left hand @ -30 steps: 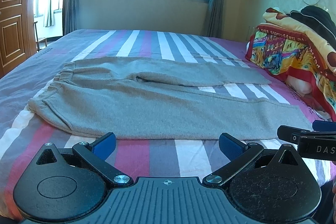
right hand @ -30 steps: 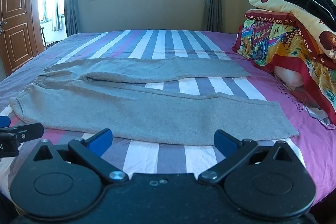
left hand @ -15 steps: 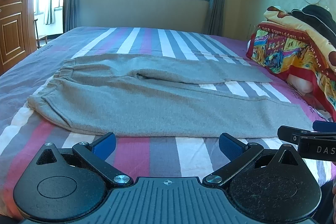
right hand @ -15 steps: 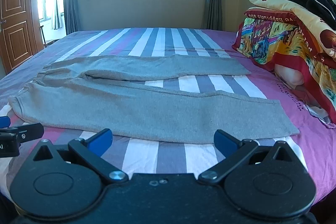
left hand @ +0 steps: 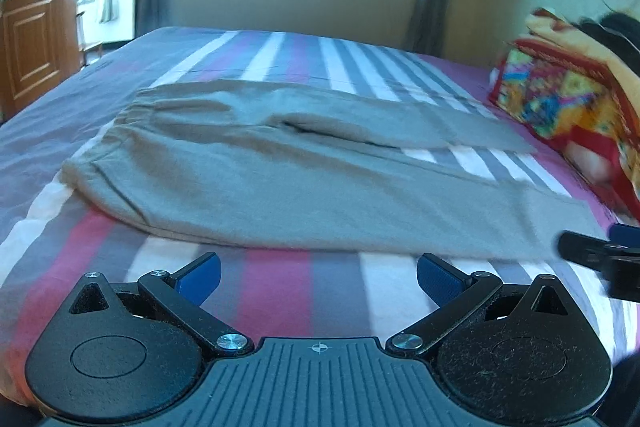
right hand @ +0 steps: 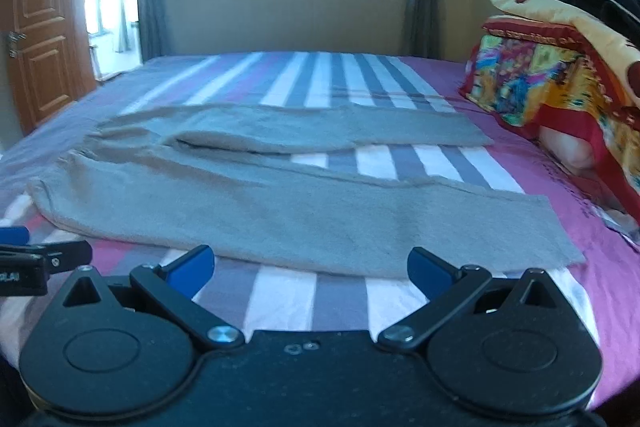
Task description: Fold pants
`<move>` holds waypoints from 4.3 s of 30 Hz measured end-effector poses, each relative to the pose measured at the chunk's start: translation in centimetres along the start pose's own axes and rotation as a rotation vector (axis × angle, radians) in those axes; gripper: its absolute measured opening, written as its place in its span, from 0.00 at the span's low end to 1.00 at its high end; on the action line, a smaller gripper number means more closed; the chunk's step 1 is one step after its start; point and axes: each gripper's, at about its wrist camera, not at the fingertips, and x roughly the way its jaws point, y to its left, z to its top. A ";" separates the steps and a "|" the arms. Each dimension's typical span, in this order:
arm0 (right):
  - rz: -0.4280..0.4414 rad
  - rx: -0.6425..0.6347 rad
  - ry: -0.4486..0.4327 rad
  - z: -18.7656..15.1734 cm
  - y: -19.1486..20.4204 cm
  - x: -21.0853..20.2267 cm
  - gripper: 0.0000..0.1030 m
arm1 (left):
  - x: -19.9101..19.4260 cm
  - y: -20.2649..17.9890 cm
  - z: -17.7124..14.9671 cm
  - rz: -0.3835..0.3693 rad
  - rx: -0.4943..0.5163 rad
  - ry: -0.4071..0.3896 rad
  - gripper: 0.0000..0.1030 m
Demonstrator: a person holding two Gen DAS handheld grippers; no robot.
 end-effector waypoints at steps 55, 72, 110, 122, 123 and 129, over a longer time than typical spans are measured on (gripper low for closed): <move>0.515 -0.637 -0.017 21.8 0.2 28.0 0.06 | 24.3 27.4 25.8 -0.205 0.429 -0.028 0.19; 0.501 -0.655 -0.003 5.7 1.6 11.4 0.06 | 12.4 24.9 11.3 -0.090 0.497 -0.021 0.19; 0.302 0.318 0.187 5.5 -1.5 11.2 0.10 | 10.0 28.5 8.7 -0.190 -0.325 -0.040 0.23; 0.171 0.360 0.124 0.8 -2.3 7.6 0.40 | 9.6 24.2 7.2 0.072 -0.174 0.034 0.31; 0.155 0.339 0.083 1.7 -2.6 7.0 0.43 | 9.5 24.3 6.8 0.084 -0.197 0.035 0.32; 0.022 0.172 0.165 6.2 0.3 11.7 0.65 | 12.8 25.3 4.1 0.143 -0.279 0.114 0.69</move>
